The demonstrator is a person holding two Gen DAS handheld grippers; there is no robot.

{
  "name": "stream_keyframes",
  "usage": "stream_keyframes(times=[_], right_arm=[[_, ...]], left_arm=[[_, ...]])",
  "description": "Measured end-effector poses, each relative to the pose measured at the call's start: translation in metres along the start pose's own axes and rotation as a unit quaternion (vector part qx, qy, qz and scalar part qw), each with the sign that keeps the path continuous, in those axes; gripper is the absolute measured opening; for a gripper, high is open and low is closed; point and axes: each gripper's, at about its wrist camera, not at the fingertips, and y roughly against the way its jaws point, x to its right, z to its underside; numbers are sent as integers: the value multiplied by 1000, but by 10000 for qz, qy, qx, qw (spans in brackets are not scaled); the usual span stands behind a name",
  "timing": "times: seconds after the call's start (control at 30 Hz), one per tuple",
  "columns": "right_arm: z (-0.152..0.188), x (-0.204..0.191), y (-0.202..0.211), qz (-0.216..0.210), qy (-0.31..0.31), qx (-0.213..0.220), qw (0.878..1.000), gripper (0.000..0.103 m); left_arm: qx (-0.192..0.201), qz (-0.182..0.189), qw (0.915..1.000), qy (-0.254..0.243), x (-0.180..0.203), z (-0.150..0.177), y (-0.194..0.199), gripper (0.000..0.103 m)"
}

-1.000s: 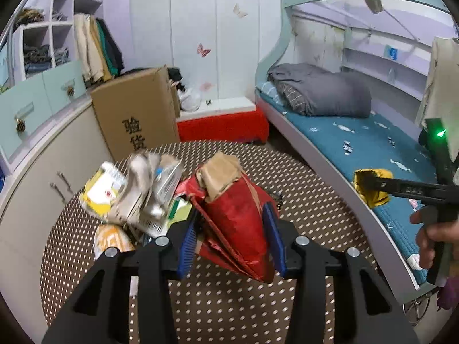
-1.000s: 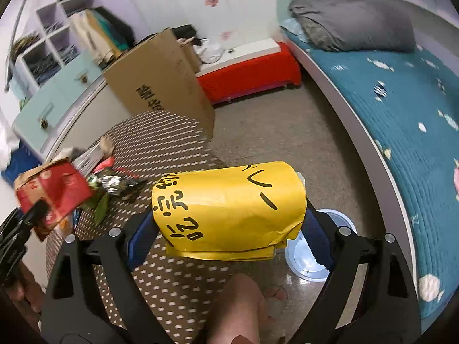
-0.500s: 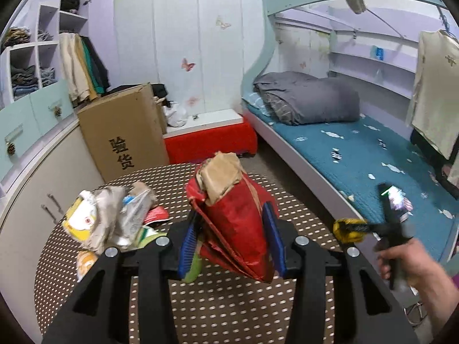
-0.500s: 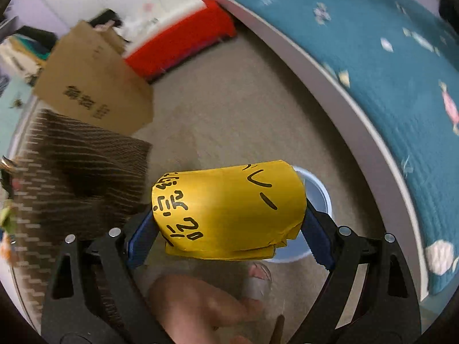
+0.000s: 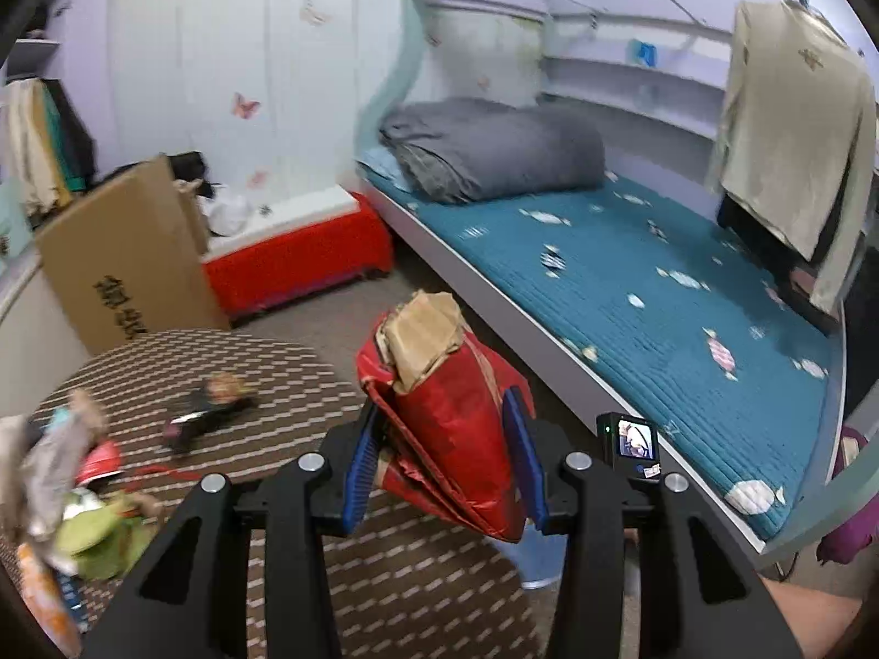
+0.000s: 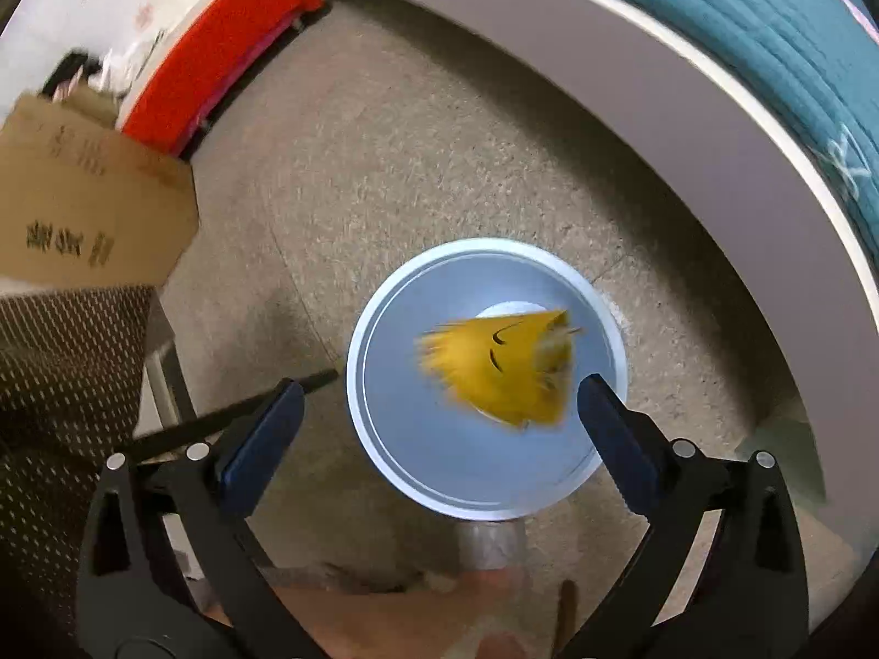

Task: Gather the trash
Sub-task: 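Drop the yellow bag into the white bin while the left tool drops the red bag, then move both tools back over the table toward the remaining trash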

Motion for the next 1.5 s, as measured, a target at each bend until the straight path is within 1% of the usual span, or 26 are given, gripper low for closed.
stream_keyframes(times=[0.1,0.13,0.17,0.27,0.3,0.33,0.37,0.43,0.47,0.5,0.53,0.57,0.6,0.63,0.67,0.7,0.83,0.9,0.97,1.03,1.13,1.2,1.27,1.5], right_arm=[[-3,15,18,-58,-135,207,9997,97],[-4,19,32,-67,-157,338,9993,97],[-4,22,38,-90,-181,423,9989,97],[-10,39,73,-248,-278,767,9964,97],[-12,42,83,-251,-276,867,9955,97],[-13,44,96,-261,-257,978,9945,97],[-14,45,105,-278,-241,1054,9938,97],[-16,45,124,-319,-204,1201,9920,97],[-17,45,131,-337,-189,1265,9912,97],[-17,44,137,-358,-178,1328,9903,97],[-18,43,146,-395,-169,1400,9892,97],[-18,43,150,-424,-162,1448,9884,97],[-19,41,156,-455,-150,1493,9876,97],[-17,36,156,-466,-135,1515,9873,97],[-16,34,160,-475,-112,1544,9868,97],[-16,34,164,-468,-96,1561,9866,97],[-8,23,175,-403,-24,1664,9852,97],[-4,18,182,-350,32,1737,9842,97],[0,7,193,-285,202,1856,9820,97],[5,-5,208,-203,399,2021,9783,97],[10,-22,226,-279,519,2032,9774,97],[15,-31,241,-311,575,2151,9744,97],[21,-46,259,-336,759,2308,9695,97],[42,-90,306,-420,1253,2621,9560,97]], left_arm=[[-251,269,9993,-95,19,-2,-29,43],[-326,342,9988,-127,25,-3,-37,43],[-423,438,9980,-175,33,-3,-47,43],[-641,611,9956,-310,52,-3,-70,44],[-822,660,9938,-347,58,-4,-79,44],[-880,798,9924,-317,61,-5,-84,44],[-924,848,9914,-372,66,-6,-89,44],[-1096,808,9892,-545,77,-7,-98,46],[-1180,827,9881,-537,81,-6,-105,46],[-1224,810,9877,-536,83,-6,-110,49],[-1304,749,9869,-575,84,-5,-115,68],[-1400,572,9867,-603,86,-5,-122,87],[-1357,484,9879,-576,87,-5,-124,90],[-1307,512,9886,-541,86,-8,-124,91],[-1255,519,9896,-470,84,-10,-123,95],[-1218,467,9907,-399,81,-11,-120,96],[-1060,483,9930,-187,71,-17,-106,96],[-890,394,9951,-145,66,-21,-94,96],[-699,331,9970,-75,59,-24,-78,97],[-570,271,9980,-13,55,-31,-70,97],[-372,184,9991,89,46,-36,-51,97],[-257,114,9995,154,39,-38,-37,97],[-153,59,9997,205,33,-39,-24,97],[241,-193,9989,341,8,-38,26,97]])
